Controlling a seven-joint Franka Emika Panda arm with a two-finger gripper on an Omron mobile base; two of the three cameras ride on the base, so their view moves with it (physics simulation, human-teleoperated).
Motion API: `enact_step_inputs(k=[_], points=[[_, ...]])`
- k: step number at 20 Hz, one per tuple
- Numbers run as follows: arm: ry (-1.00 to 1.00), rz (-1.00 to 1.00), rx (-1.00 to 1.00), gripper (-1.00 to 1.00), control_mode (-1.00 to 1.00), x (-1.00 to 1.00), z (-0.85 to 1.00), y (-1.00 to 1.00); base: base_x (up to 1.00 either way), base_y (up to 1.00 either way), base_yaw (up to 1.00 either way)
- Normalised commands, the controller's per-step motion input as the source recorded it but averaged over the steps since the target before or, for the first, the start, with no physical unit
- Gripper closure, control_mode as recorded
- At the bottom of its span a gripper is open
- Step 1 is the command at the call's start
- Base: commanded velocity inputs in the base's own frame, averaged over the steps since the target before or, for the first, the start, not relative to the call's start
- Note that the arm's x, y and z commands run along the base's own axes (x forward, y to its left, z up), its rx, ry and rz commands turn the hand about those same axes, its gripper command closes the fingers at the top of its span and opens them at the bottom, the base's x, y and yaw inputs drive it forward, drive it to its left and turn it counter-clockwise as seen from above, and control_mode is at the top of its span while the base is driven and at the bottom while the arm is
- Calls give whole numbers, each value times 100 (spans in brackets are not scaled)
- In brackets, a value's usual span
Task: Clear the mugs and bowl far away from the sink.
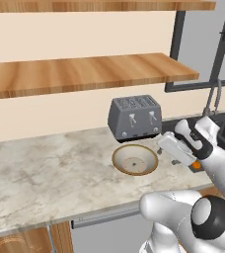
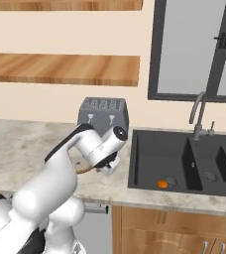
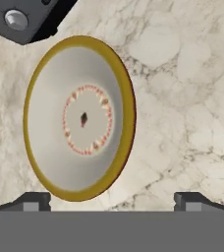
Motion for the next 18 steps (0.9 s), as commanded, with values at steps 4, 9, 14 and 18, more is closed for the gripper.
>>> enact_step_inputs(k=[4, 9, 14, 18], points=[[10, -7, 1, -100, -100, 25, -23, -12, 0, 0, 0], [1, -5, 0, -100, -100, 19, -20, -10, 0, 0, 0], [0, -2, 0, -100, -100, 9, -17, 0, 0, 0, 0], [0, 0, 2, -100, -100, 2, -21, 0, 0, 0, 0]])
